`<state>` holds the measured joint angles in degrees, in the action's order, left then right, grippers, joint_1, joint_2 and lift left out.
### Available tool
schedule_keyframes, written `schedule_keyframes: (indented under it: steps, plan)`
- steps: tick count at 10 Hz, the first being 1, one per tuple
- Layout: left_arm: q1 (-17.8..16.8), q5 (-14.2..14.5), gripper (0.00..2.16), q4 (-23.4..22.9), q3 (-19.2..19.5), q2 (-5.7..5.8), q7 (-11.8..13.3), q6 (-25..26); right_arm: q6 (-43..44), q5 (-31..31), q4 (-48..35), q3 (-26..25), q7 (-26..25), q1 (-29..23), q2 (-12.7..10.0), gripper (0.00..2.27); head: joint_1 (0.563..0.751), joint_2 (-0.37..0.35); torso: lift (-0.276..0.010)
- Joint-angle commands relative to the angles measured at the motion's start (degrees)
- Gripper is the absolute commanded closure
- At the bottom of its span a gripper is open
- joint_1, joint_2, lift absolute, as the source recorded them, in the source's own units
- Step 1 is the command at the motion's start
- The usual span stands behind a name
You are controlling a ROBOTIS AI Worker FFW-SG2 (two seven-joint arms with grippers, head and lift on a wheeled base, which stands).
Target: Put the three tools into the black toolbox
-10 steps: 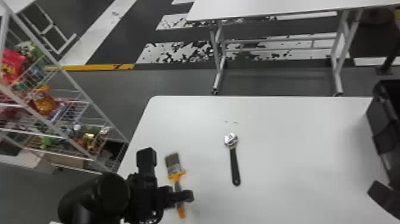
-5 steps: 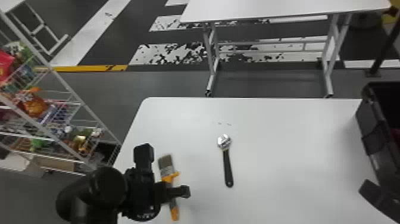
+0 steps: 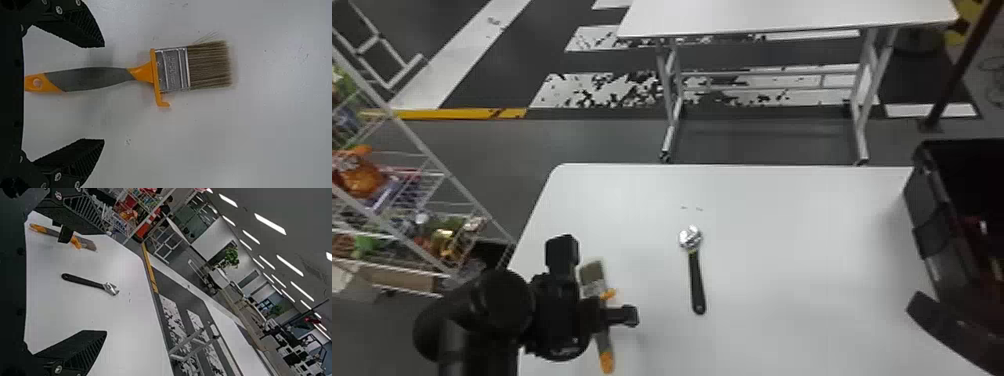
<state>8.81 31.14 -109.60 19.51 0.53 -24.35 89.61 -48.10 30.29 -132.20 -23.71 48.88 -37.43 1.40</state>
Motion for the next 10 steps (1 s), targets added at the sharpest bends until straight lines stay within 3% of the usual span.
schedule_keyframes:
  steps: [1,10]
  plan:
    - [-0.28,0.06,0.15,0.44,0.0,0.0,-0.09,0.42,-0.03,-0.67,0.45,0.6,-0.19,0.6,0.01,0.1,0.695,0.204,-0.051]
    - [-1.07,-0.12,0.21,4.13,0.44,0.27,-1.76,0.42,0.15,-1.47,0.89,2.09,-0.54,1.04,-0.08,0.1,0.695,0.245,-0.051]
